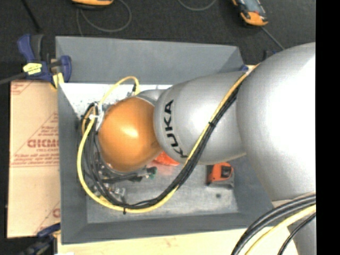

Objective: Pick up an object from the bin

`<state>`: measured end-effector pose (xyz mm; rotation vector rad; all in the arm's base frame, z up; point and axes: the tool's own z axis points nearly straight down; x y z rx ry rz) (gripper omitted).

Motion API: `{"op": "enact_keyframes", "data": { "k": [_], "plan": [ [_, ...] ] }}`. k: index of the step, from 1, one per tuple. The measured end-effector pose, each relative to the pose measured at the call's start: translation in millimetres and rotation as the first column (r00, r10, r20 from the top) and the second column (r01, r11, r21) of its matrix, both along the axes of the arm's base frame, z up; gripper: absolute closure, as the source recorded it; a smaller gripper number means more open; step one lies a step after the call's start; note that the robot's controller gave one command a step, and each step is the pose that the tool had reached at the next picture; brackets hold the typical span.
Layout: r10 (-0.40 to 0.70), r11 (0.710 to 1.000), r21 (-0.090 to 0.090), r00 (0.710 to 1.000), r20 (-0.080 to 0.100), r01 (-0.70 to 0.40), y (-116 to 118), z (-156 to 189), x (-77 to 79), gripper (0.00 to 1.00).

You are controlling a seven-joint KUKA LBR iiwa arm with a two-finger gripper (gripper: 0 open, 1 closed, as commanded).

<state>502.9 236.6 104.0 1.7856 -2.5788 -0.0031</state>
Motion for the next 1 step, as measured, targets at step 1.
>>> {"op": "enact_keyframes", "data": {
  "k": [1],
  "plan": [
    [-0.002, 1.000, 0.004, 1.000, 0.010, 0.002, 0.8, 14.3, 2.5, 1.00]
  ]
}}
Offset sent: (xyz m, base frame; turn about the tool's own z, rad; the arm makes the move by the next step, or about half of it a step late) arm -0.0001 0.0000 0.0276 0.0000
